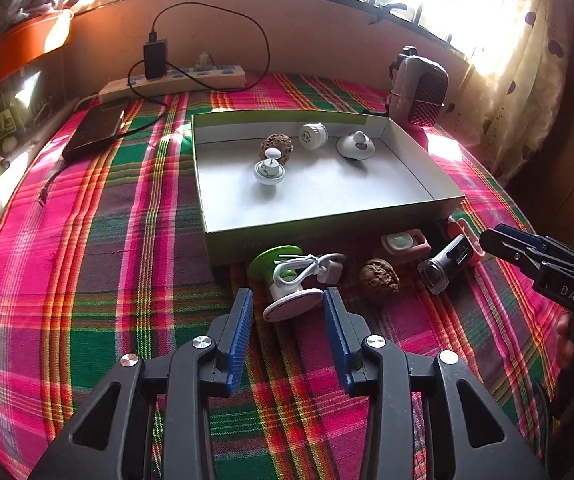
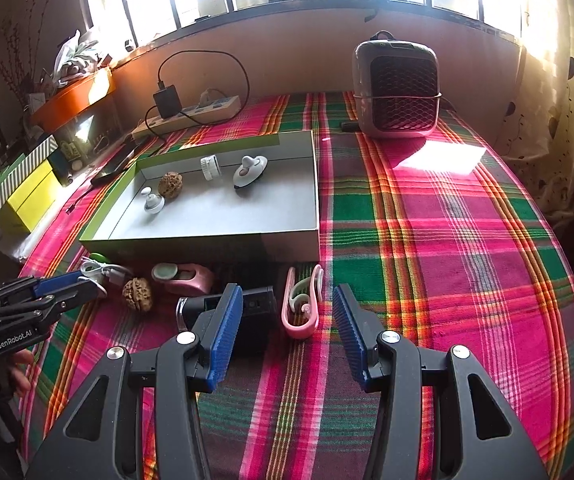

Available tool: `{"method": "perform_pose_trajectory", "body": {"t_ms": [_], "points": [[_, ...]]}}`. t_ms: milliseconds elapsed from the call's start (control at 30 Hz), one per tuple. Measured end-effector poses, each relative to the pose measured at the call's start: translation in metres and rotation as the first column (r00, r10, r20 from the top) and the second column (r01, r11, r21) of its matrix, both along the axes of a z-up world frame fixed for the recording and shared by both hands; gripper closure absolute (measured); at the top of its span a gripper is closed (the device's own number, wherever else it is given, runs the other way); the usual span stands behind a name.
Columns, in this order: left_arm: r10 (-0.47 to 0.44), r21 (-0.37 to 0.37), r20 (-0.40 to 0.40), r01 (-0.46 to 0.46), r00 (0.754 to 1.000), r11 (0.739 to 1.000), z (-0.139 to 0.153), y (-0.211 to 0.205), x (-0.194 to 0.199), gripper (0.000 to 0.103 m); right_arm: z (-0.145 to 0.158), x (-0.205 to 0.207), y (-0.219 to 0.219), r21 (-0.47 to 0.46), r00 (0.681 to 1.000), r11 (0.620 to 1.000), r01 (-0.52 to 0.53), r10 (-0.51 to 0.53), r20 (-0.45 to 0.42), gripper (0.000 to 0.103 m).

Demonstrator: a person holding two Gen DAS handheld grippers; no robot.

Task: Organize objects
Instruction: 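Lift both grippers out of the box and pull back, then close the left gripper on the green-and-white spool and lift it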

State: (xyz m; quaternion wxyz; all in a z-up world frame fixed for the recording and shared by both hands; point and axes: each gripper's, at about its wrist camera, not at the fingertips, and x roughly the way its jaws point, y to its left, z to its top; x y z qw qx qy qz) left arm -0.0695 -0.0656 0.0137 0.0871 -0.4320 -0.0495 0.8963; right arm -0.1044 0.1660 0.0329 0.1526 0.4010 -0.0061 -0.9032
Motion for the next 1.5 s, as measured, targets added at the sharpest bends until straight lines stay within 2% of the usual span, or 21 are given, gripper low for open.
{"method": "perform_pose_trajectory", "body": {"t_ms": [533,733,867,1500], "points": [[0.037,-0.026,0.028,-0.036,0.999,0.999,-0.009,0.003,-0.013,0.069,-0.009,-0.002,-0.004,0.0,0.999,1.0,-0.021,0.021,0.024,0.055],[0.053,0.01,0.032,-0.054,0.998,0.998,-0.009,-0.001,-0.014,0.069,-0.012,-0.003,-0.008,0.006,0.999,0.999,-0.037,0.037,0.033,0.055],[0.065,0.005,0.031,-0.065,0.997,0.998,-0.01,-0.005,-0.009,0.072,-0.012,-0.003,-0.009,0.003,0.999,0.999,-0.043,0.043,0.033,0.055],[0.101,-0.014,0.031,-0.101,0.994,0.995,-0.011,-0.028,0.017,0.072,-0.01,-0.003,-0.028,-0.012,0.992,0.992,-0.126,0.126,0.01,0.055]]}}
